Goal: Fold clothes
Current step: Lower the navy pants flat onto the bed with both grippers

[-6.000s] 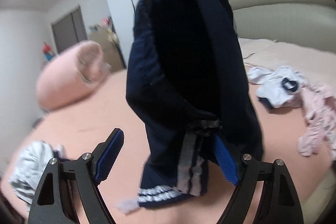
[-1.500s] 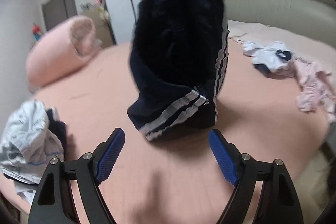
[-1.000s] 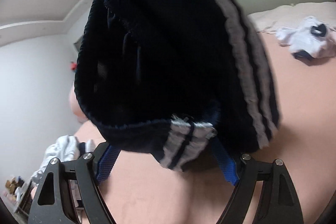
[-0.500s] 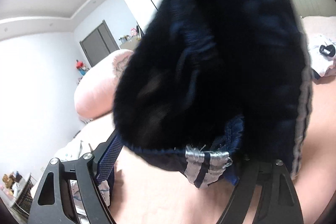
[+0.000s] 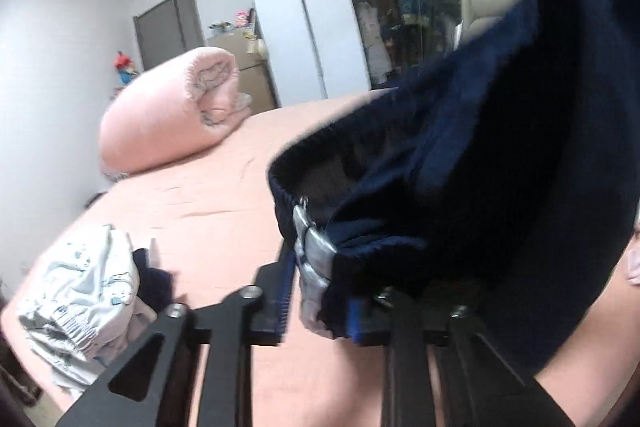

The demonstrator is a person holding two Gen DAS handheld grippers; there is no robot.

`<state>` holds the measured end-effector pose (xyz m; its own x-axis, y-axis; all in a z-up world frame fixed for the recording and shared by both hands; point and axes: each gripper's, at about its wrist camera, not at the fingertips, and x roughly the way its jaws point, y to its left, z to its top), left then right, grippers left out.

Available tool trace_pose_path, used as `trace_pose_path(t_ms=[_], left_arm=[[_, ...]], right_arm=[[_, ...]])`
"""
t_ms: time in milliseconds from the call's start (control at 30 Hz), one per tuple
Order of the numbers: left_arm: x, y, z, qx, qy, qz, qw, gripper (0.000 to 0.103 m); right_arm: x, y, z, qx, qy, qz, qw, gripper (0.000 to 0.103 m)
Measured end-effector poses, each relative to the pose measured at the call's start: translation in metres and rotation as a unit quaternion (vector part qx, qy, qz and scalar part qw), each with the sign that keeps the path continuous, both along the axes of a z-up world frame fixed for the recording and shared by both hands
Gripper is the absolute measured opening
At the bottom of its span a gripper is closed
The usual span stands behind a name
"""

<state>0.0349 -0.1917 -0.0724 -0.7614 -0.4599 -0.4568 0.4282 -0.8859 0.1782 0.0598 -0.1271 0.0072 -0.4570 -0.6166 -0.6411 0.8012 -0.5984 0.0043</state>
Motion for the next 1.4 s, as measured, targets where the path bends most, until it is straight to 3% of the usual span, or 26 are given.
trace_pose_path(t_ms=[100, 233, 400, 533, 633, 800, 933, 1100, 1167, 1267, 1400], left_arm=[[-0.002, -0.003, 0.008, 0.034, 0.007, -0.040, 0.9986, 0.008], [-0.013, -0.004, 0.009, 0.037, -0.003, -0.055, 0.9978, 0.005], [0.015, -0.043, 0.021, 0.102, 0.002, -0.059, 0.9930, 0.005], [0.007, -0.058, 0.034, 0.146, 0.011, -0.064, 0.9871, 0.005], [0.019, -0.047, 0.041, 0.162, 0.015, -0.069, 0.9843, 0.005], [0.001, -0.060, 0.080, 0.123, 0.019, -0.079, 0.9890, 0.005], [-0.028, -0.074, 0.112, 0.086, 0.021, -0.097, 0.9913, 0.005], [-0.053, -0.085, 0.144, 0.059, 0.035, -0.124, 0.9899, 0.005], [-0.061, -0.089, 0.156, 0.050, 0.042, -0.135, 0.9887, 0.005], [-0.074, -0.094, 0.174, 0.037, 0.052, -0.152, 0.9864, 0.005], [-0.049, -0.086, 0.161, 0.034, 0.050, -0.189, 0.9801, 0.005]], right_arm=[[-0.001, 0.000, -0.009, 0.014, 0.001, -0.006, 1.000, 0.008], [-0.004, 0.002, -0.017, 0.022, -0.001, -0.010, 1.000, 0.008], [-0.008, 0.008, -0.022, 0.032, 0.008, -0.021, 0.999, 0.008], [-0.024, 0.012, -0.028, 0.045, 0.013, -0.038, 0.998, 0.008], [-0.035, 0.014, -0.027, 0.045, 0.021, -0.041, 0.998, 0.008], [-0.065, 0.007, -0.006, 0.021, 0.032, -0.031, 0.999, 0.008], [-0.089, -0.008, 0.011, 0.030, 0.074, -0.017, 0.997, 0.008], [-0.128, -0.029, 0.028, 0.053, 0.109, -0.027, 0.992, 0.008], [-0.139, -0.031, 0.035, 0.040, 0.107, -0.025, 0.993, 0.008], [-0.137, -0.028, 0.042, 0.016, 0.118, -0.029, 0.992, 0.008], [-0.112, -0.022, 0.030, 0.006, 0.129, -0.009, 0.992, 0.008]])
